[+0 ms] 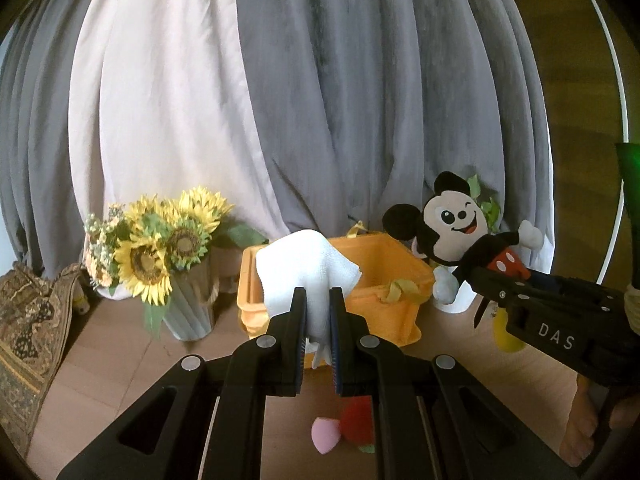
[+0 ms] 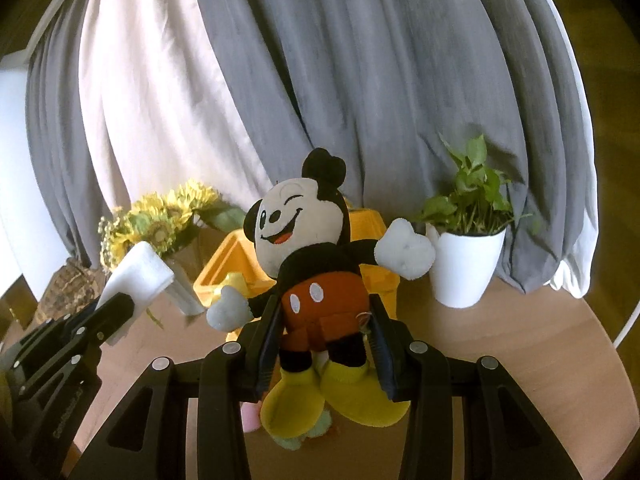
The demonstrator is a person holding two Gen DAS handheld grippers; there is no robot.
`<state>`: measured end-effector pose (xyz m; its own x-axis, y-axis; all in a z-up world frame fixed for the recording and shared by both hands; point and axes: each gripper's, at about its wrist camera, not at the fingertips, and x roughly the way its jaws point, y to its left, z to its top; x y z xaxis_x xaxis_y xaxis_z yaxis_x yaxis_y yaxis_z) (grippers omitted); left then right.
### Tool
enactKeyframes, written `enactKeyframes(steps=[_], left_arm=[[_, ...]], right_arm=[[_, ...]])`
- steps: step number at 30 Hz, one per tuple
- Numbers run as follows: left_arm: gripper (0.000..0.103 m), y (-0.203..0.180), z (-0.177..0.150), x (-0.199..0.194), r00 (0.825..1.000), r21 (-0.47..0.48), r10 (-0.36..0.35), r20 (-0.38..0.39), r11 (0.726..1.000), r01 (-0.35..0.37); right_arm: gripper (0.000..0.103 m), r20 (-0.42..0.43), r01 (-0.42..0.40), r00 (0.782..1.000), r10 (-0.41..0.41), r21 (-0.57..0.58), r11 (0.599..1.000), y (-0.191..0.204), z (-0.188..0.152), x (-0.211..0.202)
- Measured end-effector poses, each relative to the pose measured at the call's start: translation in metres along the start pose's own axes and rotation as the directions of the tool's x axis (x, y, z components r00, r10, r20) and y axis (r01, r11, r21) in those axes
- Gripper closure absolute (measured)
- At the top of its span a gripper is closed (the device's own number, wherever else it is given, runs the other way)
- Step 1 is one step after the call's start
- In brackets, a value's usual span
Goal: Organize soft objects
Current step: 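Carry the white tissue with the left gripper while the right gripper carries Mickey over the crate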
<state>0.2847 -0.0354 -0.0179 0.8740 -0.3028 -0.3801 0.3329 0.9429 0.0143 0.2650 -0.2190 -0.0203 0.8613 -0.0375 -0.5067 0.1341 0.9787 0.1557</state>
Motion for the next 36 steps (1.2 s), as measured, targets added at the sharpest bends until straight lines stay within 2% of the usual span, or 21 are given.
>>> enactKeyframes(steps=[21, 36], left_arm=[[0.091, 0.023, 0.031, 0.034, 0.995, 0.016, -0.020, 0.098, 1.000, 0.018], [0.091, 0.030, 0.048, 0.084, 0.995, 0.024, -0.024, 0.094, 0.999, 0.021]], right_arm=[[0.061, 0.078, 0.024, 0.997, -0.022, -0.025, 0.999, 0.018, 0.036, 0.021], [0.061, 0.072, 0.029, 0.997, -0.027, -0.031, 0.999, 0.018, 0.057, 0.064]])
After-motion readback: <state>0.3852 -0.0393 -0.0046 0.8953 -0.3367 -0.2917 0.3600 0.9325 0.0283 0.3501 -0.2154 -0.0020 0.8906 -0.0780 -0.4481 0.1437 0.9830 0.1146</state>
